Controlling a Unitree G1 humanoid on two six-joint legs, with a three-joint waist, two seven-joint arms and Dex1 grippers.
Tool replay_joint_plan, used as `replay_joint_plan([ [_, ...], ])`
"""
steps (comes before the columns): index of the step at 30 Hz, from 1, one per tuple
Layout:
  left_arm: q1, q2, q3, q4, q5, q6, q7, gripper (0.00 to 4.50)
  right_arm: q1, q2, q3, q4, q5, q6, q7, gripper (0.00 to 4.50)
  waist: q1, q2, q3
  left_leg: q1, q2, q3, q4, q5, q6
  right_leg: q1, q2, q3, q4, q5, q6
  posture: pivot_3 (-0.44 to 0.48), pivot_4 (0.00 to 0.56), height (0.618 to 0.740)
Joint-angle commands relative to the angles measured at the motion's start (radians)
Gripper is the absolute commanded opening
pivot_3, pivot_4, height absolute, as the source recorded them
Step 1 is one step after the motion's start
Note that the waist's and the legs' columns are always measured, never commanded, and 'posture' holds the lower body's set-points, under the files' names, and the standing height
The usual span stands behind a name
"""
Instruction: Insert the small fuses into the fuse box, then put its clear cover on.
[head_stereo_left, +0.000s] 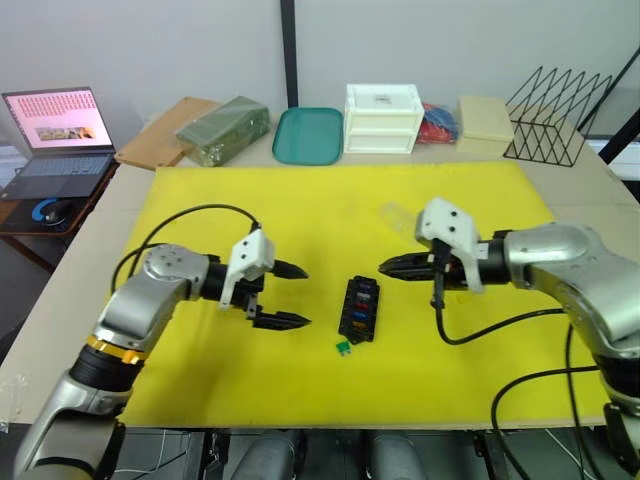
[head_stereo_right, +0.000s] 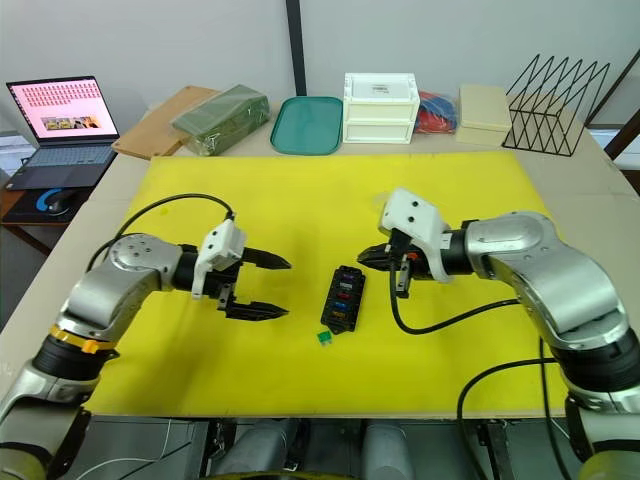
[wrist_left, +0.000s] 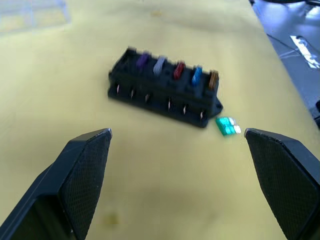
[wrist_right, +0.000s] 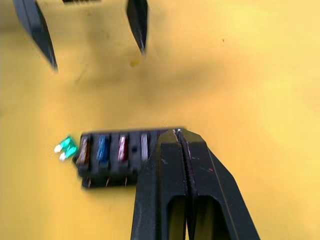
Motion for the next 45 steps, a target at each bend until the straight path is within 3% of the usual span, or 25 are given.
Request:
replay_joint_plan([
  [1, 0.077, 0.099, 0.117, -0.119, -0.079, 0.076, 0.004, 4.50, 0.148, -0.092, -0.194, -0.122, 0.058, 0.032, 0.030, 1.26, -0.003, 0.000, 0.000, 0.000, 0.000, 0.000, 0.000, 0.000, 0.000, 0.000, 0.000, 0.000, 0.000, 0.000, 0.000, 0.000, 0.150, 0.740],
  [7, 0.248, 0.246, 0.264, -0.240, -0.179, 0.167, -0.001, 4.50, 0.442, -0.162, -0.503, -0.222, 0.104, 0.084, 0.080, 3.38, -0.003, 0.001, 0.001, 0.002, 0.001, 0.001, -0.001, 0.000, 0.000, 0.001, 0.000, 0.001, 0.000, 0.000, 0.000, 0.000, 0.150, 0.740],
  [10, 0.313, 0.305, 0.314, -0.239, -0.201, 0.163, -0.026, 4.50, 0.558, -0.174, -0.588, -0.237, 0.083, 0.066, 0.100, 4.48, 0.000, 0.001, 0.001, 0.002, 0.001, 0.001, -0.001, -0.001, 0.001, 0.001, 0.000, 0.001, 0.000, 0.000, 0.000, 0.000, 0.150, 0.740],
  [13, 0.366, 0.347, 0.338, -0.218, -0.186, 0.128, -0.043, 4.50, 0.640, -0.175, -0.644, -0.247, 0.069, 0.037, 0.115, 4.48, 0.000, 0.001, 0.001, 0.002, 0.001, 0.002, -0.001, -0.001, 0.001, 0.002, 0.000, 0.000, -0.001, 0.000, 0.000, 0.000, 0.150, 0.740],
  [17, 0.390, 0.350, 0.365, -0.196, -0.192, 0.107, -0.029, 4.50, 0.650, -0.157, -0.638, -0.269, 0.083, 0.025, 0.073, 4.48, -0.002, 0.002, 0.001, 0.002, 0.001, 0.002, -0.001, -0.001, 0.001, 0.002, 0.000, 0.000, -0.001, 0.000, 0.000, 0.000, 0.150, 0.740],
  [22, 0.350, 0.258, 0.314, -0.259, -0.262, 0.178, 0.065, 4.50, 0.584, -0.153, -0.560, -0.278, 0.099, 0.002, 0.005, 4.48, -0.001, 0.002, 0.001, 0.002, 0.001, 0.002, -0.001, -0.001, 0.001, 0.002, 0.000, 0.000, -0.001, 0.000, 0.000, 0.000, 0.150, 0.740],
  [27, 0.341, 0.105, 0.281, -0.350, -0.473, 0.412, 0.251, 4.50, 0.424, -0.104, -0.418, -0.309, 0.146, 0.021, -0.124, 4.48, -0.005, 0.001, 0.001, 0.002, 0.001, 0.002, -0.001, -0.001, 0.001, 0.002, -0.001, 0.001, -0.001, 0.000, 0.000, 0.000, 0.150, 0.740],
  [33, 0.354, -0.082, 0.301, -0.352, -0.705, 0.664, 0.616, 4.50, 0.297, -0.064, -0.253, -0.350, 0.154, 0.035, -0.239, 4.48, -0.003, 0.000, 0.002, 0.002, 0.001, 0.002, 0.000, -0.001, 0.001, 0.002, 0.000, 0.001, -0.001, 0.000, 0.000, 0.000, 0.150, 0.740],
  [36, 0.363, -0.146, 0.295, -0.264, -0.975, 0.755, 0.854, 4.50, 0.269, -0.060, -0.212, -0.349, 0.166, 0.033, -0.251, 4.48, -0.001, 0.001, 0.001, 0.002, 0.001, 0.002, 0.000, 0.000, 0.001, 0.001, 0.000, 0.001, 0.000, 0.000, 0.000, 0.000, 0.150, 0.740],
  [41, 0.359, -0.122, 0.210, -0.132, -1.304, 0.715, 1.195, 4.50, 0.236, -0.073, -0.181, -0.339, 0.177, 0.036, -0.257, 4.48, -0.002, 0.001, 0.001, 0.002, 0.001, 0.002, 0.000, 0.000, 0.001, 0.001, 0.000, 0.001, 0.000, 0.000, 0.000, 0.000, 0.150, 0.740],
  [45, 0.352, -0.101, 0.117, -0.084, -1.477, 0.636, 1.365, 4.50, 0.220, -0.079, -0.182, -0.338, 0.196, 0.046, -0.262, 4.48, 0.000, 0.002, 0.001, 0.002, 0.001, 0.002, 0.000, 0.000, 0.000, 0.001, 0.000, 0.002, 0.000, 0.000, 0.000, 0.000, 0.150, 0.740],
])
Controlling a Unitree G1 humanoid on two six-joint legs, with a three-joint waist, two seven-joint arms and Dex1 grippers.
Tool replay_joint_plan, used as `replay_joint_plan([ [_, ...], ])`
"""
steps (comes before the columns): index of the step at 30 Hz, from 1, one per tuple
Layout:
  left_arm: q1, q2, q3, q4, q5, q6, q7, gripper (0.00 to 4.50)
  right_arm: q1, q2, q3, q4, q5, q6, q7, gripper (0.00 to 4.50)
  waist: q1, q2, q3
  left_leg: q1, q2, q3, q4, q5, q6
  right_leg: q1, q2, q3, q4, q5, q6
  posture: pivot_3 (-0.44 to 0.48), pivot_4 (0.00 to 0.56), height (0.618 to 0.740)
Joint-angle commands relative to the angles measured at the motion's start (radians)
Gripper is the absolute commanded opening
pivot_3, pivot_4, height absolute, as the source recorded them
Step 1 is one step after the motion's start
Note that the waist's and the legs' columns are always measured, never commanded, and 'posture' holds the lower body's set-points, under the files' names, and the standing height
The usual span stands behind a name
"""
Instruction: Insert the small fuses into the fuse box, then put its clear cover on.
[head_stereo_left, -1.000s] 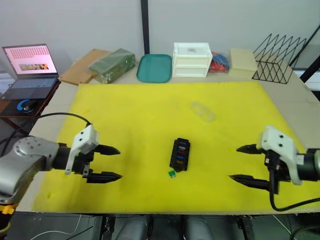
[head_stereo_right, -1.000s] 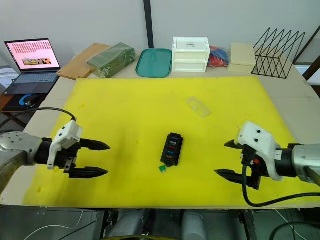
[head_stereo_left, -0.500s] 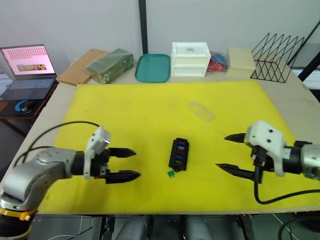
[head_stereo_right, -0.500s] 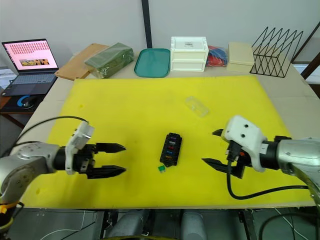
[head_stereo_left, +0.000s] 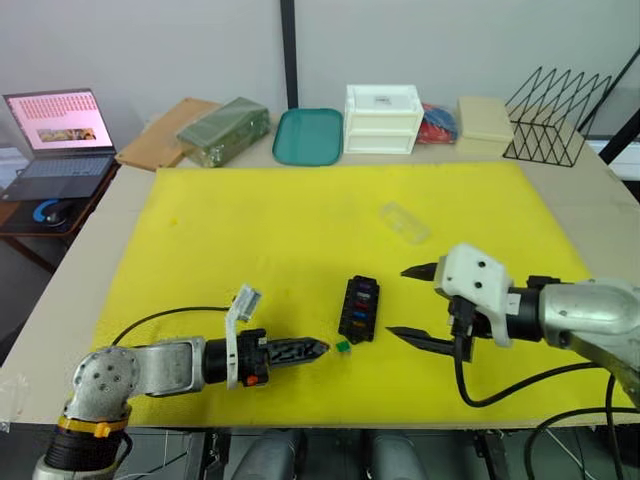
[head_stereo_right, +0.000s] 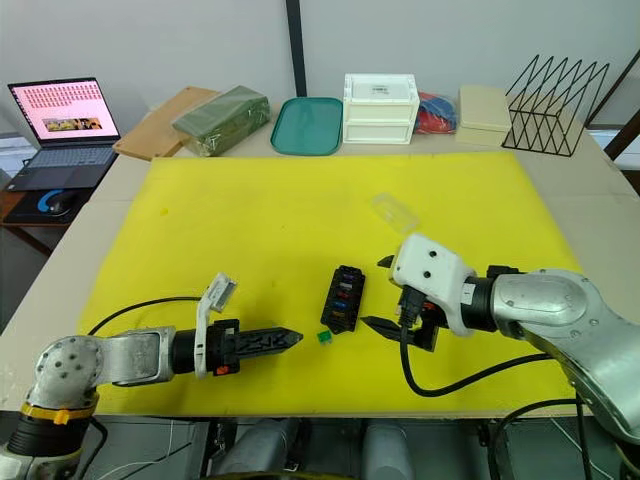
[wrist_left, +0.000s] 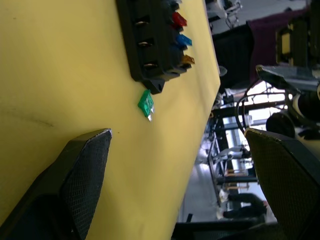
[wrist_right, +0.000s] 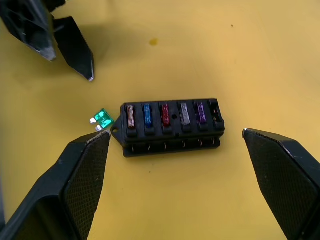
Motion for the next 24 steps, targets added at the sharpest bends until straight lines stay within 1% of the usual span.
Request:
replay_joint_plan([
  [1, 0.002, 0.024, -0.075, 0.018, -0.150, -0.060, 0.126, 4.50, -0.022, -0.012, -0.013, -0.017, 0.022, 0.005, -0.010, 4.48, 0.001, 0.000, 0.000, 0.000, 0.000, 0.000, 0.000, 0.000, 0.000, 0.000, 0.000, 0.000, 0.000, 0.000, 0.000, 0.000, 0.150, 0.740],
  [3, -0.002, 0.031, -0.104, 0.023, -0.185, -0.077, 0.144, 4.50, -0.028, -0.013, -0.014, -0.021, 0.036, 0.014, -0.012, 4.48, 0.000, 0.000, 0.000, 0.000, 0.000, 0.000, 0.000, 0.000, 0.000, 0.000, 0.000, 0.000, 0.000, 0.000, 0.000, 0.000, 0.150, 0.740],
  [10, -0.061, 0.020, -0.202, 0.047, -0.190, -0.088, 0.155, 4.50, -0.038, -0.039, -0.020, -0.015, 0.057, 0.021, -0.010, 4.48, 0.005, 0.000, 0.000, 0.000, 0.000, 0.001, 0.000, 0.000, 0.000, 0.000, 0.000, 0.000, 0.000, 0.000, 0.000, 0.000, 0.150, 0.740],
  [18, -0.124, 0.007, -0.260, 0.080, -0.141, -0.076, 0.138, 4.50, -0.053, -0.048, -0.011, -0.011, 0.064, 0.029, -0.021, 4.48, 0.024, 0.000, 0.000, 0.000, -0.001, 0.002, 0.000, 0.000, 0.000, 0.000, 0.000, 0.001, 0.000, 0.000, 0.000, 0.000, 0.150, 0.740],
  [24, -0.136, -0.031, -0.273, 0.098, -0.069, -0.082, 0.127, 4.50, -0.055, -0.046, -0.009, -0.019, 0.070, 0.041, -0.034, 4.48, 0.024, 0.000, -0.001, 0.000, -0.001, 0.002, 0.000, 0.000, 0.000, 0.000, -0.001, 0.001, 0.000, 0.000, 0.000, 0.000, 0.150, 0.740],
])
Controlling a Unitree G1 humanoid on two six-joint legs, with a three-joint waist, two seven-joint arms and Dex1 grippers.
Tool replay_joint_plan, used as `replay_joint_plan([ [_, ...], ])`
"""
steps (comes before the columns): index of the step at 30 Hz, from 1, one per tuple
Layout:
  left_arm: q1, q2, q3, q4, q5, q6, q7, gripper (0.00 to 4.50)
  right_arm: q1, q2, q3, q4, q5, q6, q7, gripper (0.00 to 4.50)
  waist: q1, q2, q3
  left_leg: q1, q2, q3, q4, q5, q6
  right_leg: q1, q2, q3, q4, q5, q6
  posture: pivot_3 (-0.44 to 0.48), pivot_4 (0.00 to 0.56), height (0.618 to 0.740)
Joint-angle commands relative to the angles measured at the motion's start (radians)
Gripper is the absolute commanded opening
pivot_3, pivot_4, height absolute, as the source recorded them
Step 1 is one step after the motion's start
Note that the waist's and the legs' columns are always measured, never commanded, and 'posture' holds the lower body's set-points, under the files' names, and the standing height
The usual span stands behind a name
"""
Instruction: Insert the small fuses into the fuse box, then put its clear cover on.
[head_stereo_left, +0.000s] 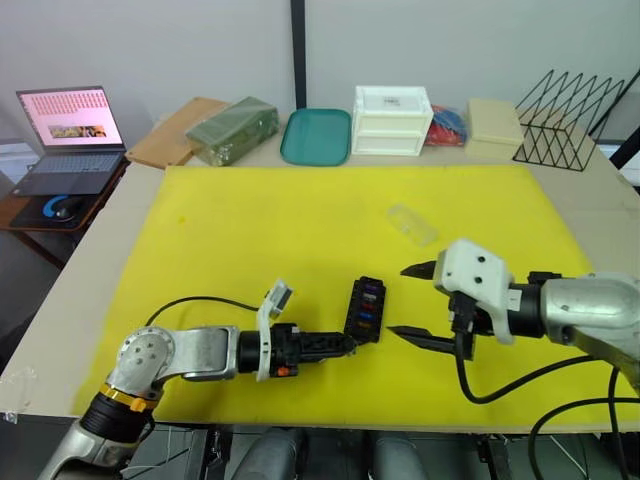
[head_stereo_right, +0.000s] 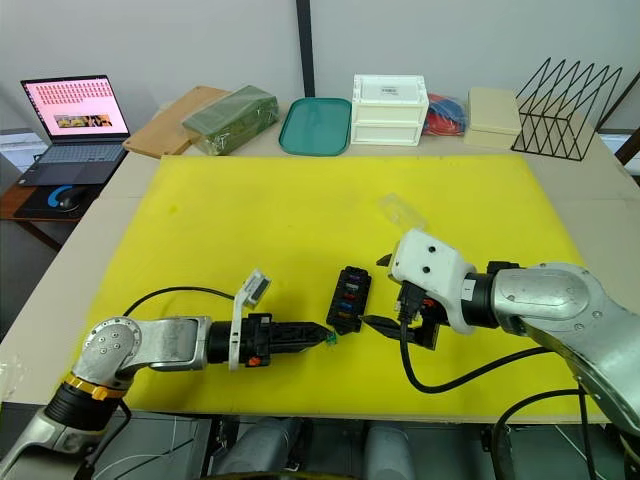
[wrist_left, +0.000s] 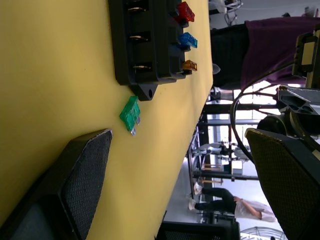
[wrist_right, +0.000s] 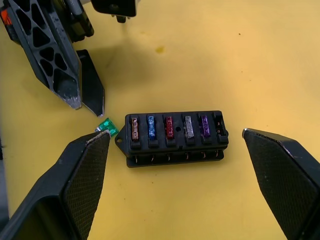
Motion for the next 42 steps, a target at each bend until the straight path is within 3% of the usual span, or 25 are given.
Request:
replay_joint_plan([
  [1, 0.005, -0.023, -0.037, 0.011, 0.057, 0.008, -0.004, 4.50, -0.015, -0.017, -0.013, -0.022, 0.014, 0.005, -0.011, 4.48, 0.000, 0.000, 0.000, 0.000, 0.000, 0.000, 0.000, 0.000, 0.000, 0.000, 0.000, 0.000, 0.000, 0.000, 0.000, 0.000, 0.150, 0.740],
  [15, -0.011, -0.087, -0.027, 0.039, 0.146, 0.038, -0.026, 4.50, -0.015, -0.033, -0.017, -0.024, 0.032, 0.011, -0.028, 4.48, 0.002, 0.000, 0.000, 0.000, 0.000, 0.000, 0.000, 0.000, 0.000, 0.000, 0.000, 0.000, 0.000, 0.000, 0.000, 0.000, 0.150, 0.740],
  [18, -0.008, -0.087, -0.024, 0.041, 0.163, 0.046, -0.028, 3.89, -0.016, -0.034, -0.014, -0.023, 0.032, 0.009, -0.030, 4.50, 0.001, 0.000, 0.000, 0.000, 0.000, 0.000, 0.000, 0.000, 0.000, 0.000, 0.000, 0.000, 0.000, 0.000, 0.000, 0.000, 0.150, 0.740],
  [21, -0.002, -0.080, -0.013, 0.041, 0.176, 0.052, -0.033, 2.88, -0.018, -0.033, -0.012, -0.021, 0.032, 0.008, -0.032, 4.50, 0.000, 0.000, 0.000, 0.000, 0.000, 0.000, 0.000, 0.000, 0.000, 0.000, 0.000, 0.000, 0.000, 0.000, 0.000, 0.000, 0.150, 0.740],
  [32, 0.004, -0.071, 0.011, 0.059, 0.243, 0.082, -0.078, 2.88, -0.024, -0.030, -0.002, -0.016, 0.032, 0.007, -0.038, 4.50, -0.002, 0.000, 0.000, 0.000, 0.000, 0.000, 0.000, 0.000, 0.000, 0.000, 0.000, 0.000, 0.000, 0.000, 0.000, 0.000, 0.150, 0.740],
  [36, 0.004, -0.076, 0.017, 0.061, 0.257, 0.086, -0.087, 1.62, -0.024, -0.028, -0.001, -0.017, 0.034, 0.008, -0.041, 4.50, -0.002, 0.000, 0.000, 0.000, 0.000, 0.000, 0.000, 0.000, 0.000, 0.000, 0.000, 0.000, 0.000, 0.000, 0.000, 0.000, 0.150, 0.740],
  [42, 0.003, -0.079, 0.029, 0.065, 0.281, 0.099, -0.103, 1.62, -0.022, -0.029, -0.001, -0.017, 0.033, 0.006, -0.041, 4.50, -0.002, 0.000, 0.000, 0.000, 0.000, 0.000, 0.000, 0.000, 0.000, 0.000, 0.000, 0.000, 0.000, 0.000, 0.000, 0.000, 0.150, 0.740],
])
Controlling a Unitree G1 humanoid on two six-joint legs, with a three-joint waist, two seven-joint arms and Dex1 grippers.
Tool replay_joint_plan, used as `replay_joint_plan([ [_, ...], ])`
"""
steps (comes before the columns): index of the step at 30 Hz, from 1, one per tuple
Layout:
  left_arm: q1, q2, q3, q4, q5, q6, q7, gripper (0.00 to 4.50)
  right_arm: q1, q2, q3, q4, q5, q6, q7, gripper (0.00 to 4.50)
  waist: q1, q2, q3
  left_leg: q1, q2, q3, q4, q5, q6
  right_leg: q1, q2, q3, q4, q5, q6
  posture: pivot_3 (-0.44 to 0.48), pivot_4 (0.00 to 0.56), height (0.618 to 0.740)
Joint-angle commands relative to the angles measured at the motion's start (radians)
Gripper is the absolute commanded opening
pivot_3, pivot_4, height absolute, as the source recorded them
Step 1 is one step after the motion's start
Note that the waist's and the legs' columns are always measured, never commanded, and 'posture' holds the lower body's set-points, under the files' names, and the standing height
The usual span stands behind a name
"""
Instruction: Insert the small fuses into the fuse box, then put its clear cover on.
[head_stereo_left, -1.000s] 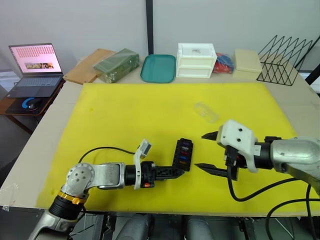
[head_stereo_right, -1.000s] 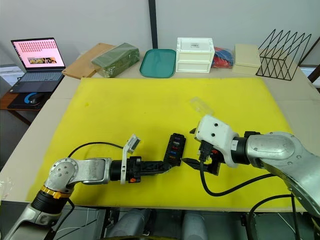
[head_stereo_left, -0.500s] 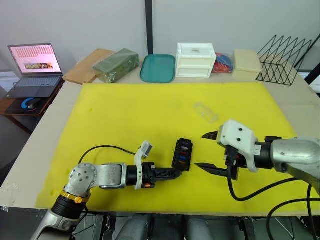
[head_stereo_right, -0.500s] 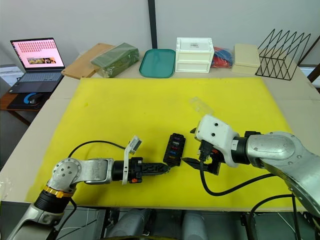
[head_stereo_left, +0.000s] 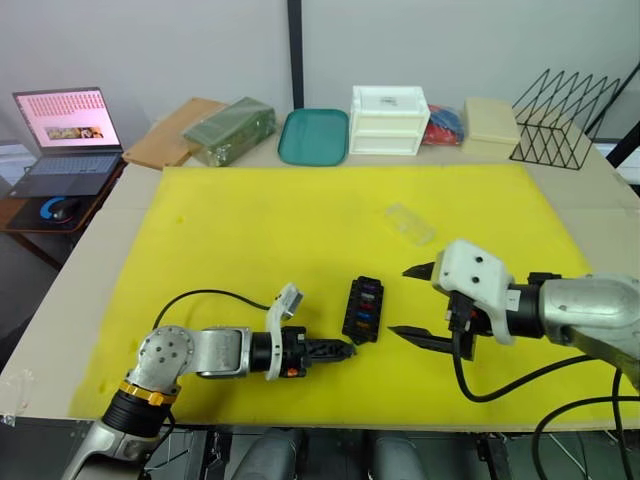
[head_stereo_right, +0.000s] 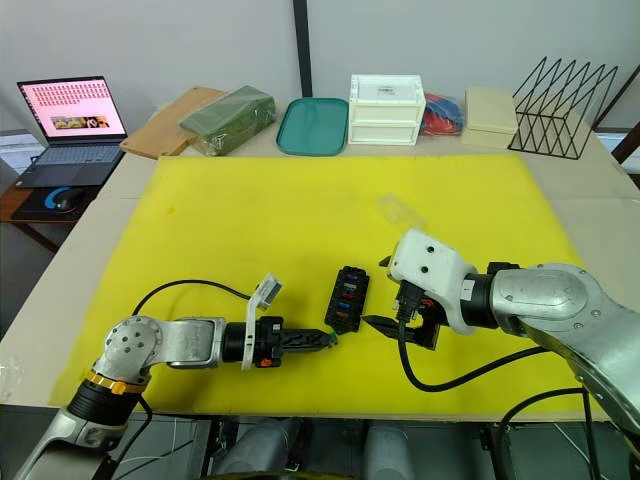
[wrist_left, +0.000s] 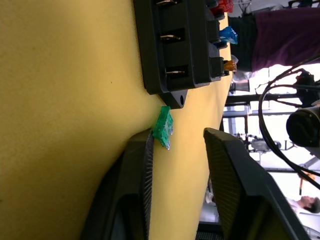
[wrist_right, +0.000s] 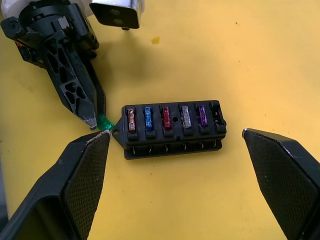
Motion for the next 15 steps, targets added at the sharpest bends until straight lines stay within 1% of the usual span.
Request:
replay_joint_plan([
  [1, 0.021, 0.008, -0.001, 0.019, 0.040, 0.029, 0.000, 1.62, -0.015, -0.007, -0.013, -0.015, 0.005, -0.014, -0.003, 4.50, 0.000, 0.000, 0.000, 0.000, 0.000, 0.000, 0.000, 0.000, 0.000, 0.000, 0.000, 0.000, 0.000, 0.000, 0.000, 0.000, 0.150, 0.740],
  [4, 0.020, 0.006, 0.003, 0.021, 0.050, 0.034, -0.005, 0.98, -0.016, -0.007, -0.010, -0.015, 0.003, -0.015, -0.004, 4.50, -0.001, 0.000, 0.000, 0.000, 0.000, 0.000, 0.000, 0.000, 0.000, 0.000, 0.000, 0.000, 0.000, 0.000, 0.000, 0.000, 0.150, 0.740],
  [6, 0.021, 0.006, 0.007, 0.017, 0.058, 0.041, -0.013, 0.31, -0.017, -0.006, -0.007, -0.015, 0.002, -0.014, -0.005, 4.50, -0.001, 0.000, 0.000, 0.000, 0.000, 0.000, 0.000, 0.000, 0.000, 0.000, 0.000, 0.000, 0.000, 0.000, 0.000, 0.000, 0.150, 0.740],
  [7, 0.022, 0.007, 0.009, 0.015, 0.062, 0.043, -0.016, 0.05, -0.017, -0.005, -0.006, -0.015, 0.002, -0.015, -0.006, 4.50, -0.001, 0.000, 0.000, 0.000, 0.000, 0.000, 0.000, 0.000, 0.000, 0.000, 0.000, 0.000, 0.000, 0.000, 0.000, 0.000, 0.150, 0.740],
  [15, 0.025, 0.009, 0.019, 0.011, 0.107, 0.058, -0.043, 0.05, -0.022, -0.004, 0.006, -0.011, -0.004, -0.017, -0.007, 4.50, -0.002, 0.000, 0.000, 0.000, 0.000, 0.000, 0.000, 0.000, 0.000, 0.000, 0.000, 0.000, 0.000, 0.000, 0.000, 0.000, 0.150, 0.740],
])
